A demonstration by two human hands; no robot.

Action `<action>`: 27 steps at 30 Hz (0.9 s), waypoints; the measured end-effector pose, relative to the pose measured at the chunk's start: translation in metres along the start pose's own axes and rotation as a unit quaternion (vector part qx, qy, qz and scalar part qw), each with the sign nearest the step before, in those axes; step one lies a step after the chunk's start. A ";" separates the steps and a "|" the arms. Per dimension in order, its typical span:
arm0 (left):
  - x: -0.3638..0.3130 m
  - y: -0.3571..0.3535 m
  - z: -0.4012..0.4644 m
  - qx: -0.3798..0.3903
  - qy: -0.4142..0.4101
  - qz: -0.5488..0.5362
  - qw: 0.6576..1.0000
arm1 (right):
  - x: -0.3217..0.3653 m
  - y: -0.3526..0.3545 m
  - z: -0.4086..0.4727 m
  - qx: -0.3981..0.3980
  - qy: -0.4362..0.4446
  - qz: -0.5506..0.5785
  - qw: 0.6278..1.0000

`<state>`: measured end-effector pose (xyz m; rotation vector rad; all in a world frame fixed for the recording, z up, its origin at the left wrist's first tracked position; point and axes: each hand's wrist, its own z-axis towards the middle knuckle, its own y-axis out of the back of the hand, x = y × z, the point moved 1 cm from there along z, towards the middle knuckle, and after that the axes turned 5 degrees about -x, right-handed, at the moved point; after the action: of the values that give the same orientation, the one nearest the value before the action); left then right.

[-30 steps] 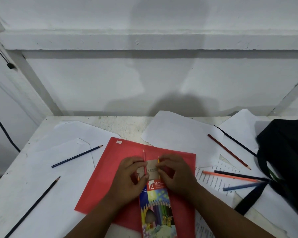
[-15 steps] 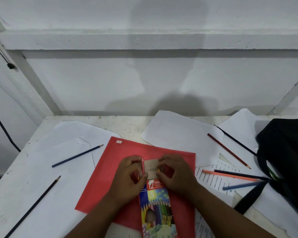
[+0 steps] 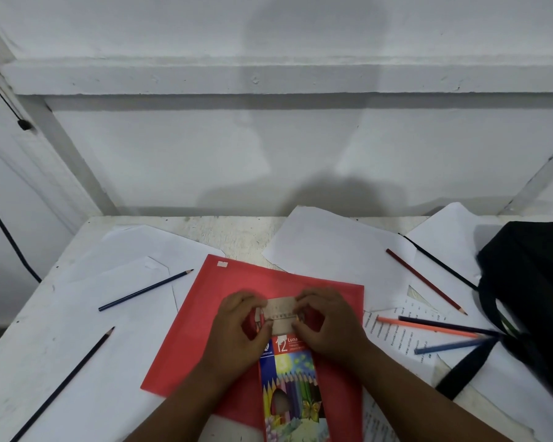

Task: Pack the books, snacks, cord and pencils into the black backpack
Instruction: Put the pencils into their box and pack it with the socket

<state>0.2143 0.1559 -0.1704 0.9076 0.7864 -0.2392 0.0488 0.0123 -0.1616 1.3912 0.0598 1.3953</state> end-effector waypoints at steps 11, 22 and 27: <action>-0.003 0.002 0.001 -0.008 -0.001 -0.019 1.000 | 0.000 0.000 0.000 0.004 0.001 -0.001 1.000; -0.007 0.011 0.021 0.096 0.015 -0.010 0.995 | 0.002 0.001 0.009 0.055 -0.010 0.005 0.998; -0.007 0.024 0.018 0.136 -0.006 0.004 0.991 | 0.015 0.009 0.033 0.164 -0.019 -0.044 0.985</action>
<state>0.2310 0.1556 -0.1443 1.1650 0.7503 -0.3508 0.0712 -0.0012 -0.1354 1.6640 0.3340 1.3257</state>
